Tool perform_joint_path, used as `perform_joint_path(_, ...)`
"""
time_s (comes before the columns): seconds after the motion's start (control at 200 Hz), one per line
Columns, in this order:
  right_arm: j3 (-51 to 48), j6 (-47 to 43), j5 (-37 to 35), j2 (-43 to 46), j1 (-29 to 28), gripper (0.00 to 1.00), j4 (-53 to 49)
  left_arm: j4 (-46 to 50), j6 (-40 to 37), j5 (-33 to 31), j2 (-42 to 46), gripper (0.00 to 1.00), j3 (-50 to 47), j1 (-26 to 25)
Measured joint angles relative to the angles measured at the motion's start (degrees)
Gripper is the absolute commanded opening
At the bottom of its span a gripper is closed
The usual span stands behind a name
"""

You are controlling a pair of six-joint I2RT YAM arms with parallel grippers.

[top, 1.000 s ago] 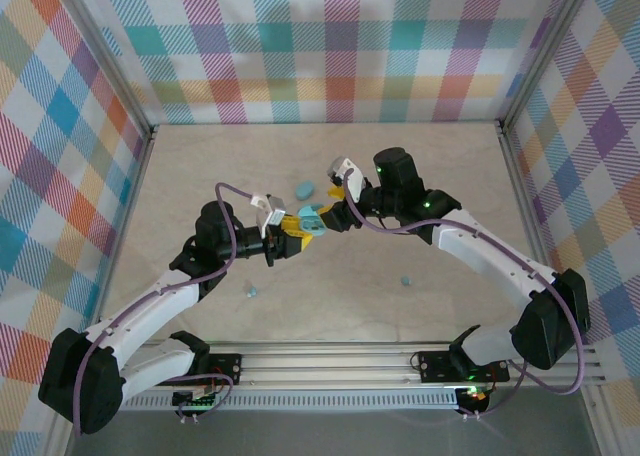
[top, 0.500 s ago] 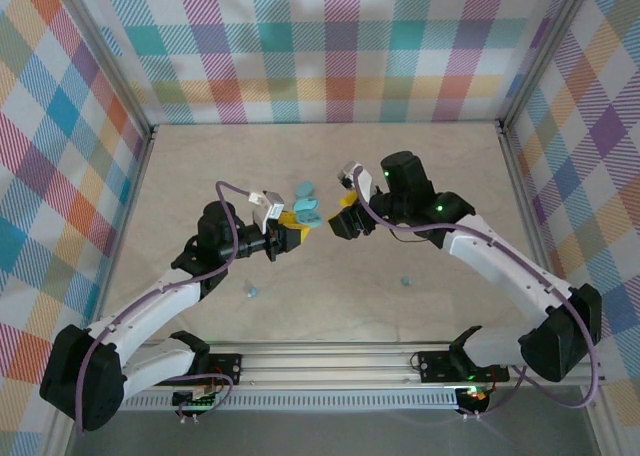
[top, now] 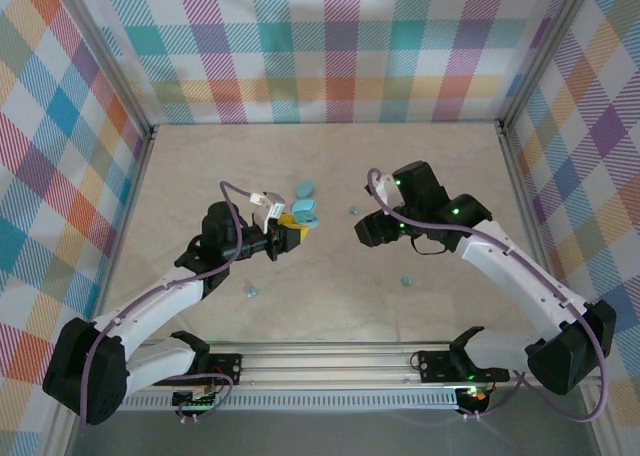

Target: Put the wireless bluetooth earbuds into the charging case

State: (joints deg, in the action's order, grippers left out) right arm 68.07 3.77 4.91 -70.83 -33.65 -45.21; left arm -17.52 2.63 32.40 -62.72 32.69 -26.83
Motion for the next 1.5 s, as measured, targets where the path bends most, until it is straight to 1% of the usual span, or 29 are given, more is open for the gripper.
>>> perform_joint_path(0.075,0.0,1.6,-3.4,-1.8,1.5,0.57,-3.8,0.0,0.2,0.0,-0.5,0.0,0.0,0.0)
perform_joint_path(0.17,0.1,2.9,-6.9,-5.7,2.6,0.48,-8.3,0.0,0.4,0.0,-0.9,0.0,0.0,0.0)
perform_joint_path(0.365,0.5,4.5,-12.0,-14.6,2.8,0.34,-14.8,1.0,0.3,0.1,-0.9,0.0,0.0,0.0)
perform_joint_path(0.435,0.4,4.7,-13.4,-16.5,2.8,0.31,-15.8,1.8,0.1,0.1,-0.7,0.0,0.0,0.0)
perform_joint_path(0.595,-1.1,4.6,-14.8,-17.1,2.8,0.3,-16.4,3.7,-0.6,0.0,1.3,0.0,0.0,0.0)
perform_joint_path(0.7,-2.0,4.5,-14.9,-18.4,2.8,0.36,-17.1,3.9,-0.7,0.0,1.9,0.0,0.0,0.0)
perform_joint_path(0.795,-3.0,4.3,-14.3,-20.4,2.8,0.38,-17.4,3.9,-0.7,0.0,1.9,0.0,0.0,0.0)
perform_joint_path(1.045,-3.5,3.8,-11.3,-26.1,2.5,0.37,-17.5,3.9,-0.8,0.0,1.9,0.0,-0.1,0.0)
perform_joint_path(1.215,-3.5,3.2,-10.6,-30.4,2.2,0.36,-17.5,4.1,-1.3,-0.2,2.0,0.0,-0.2,0.0)
perform_joint_path(1.5,-3.5,3.3,-12.0,-31.5,2.2,0.37,-17.9,4.8,-2.3,-0.2,2.1,0.0,-0.2,0.1)
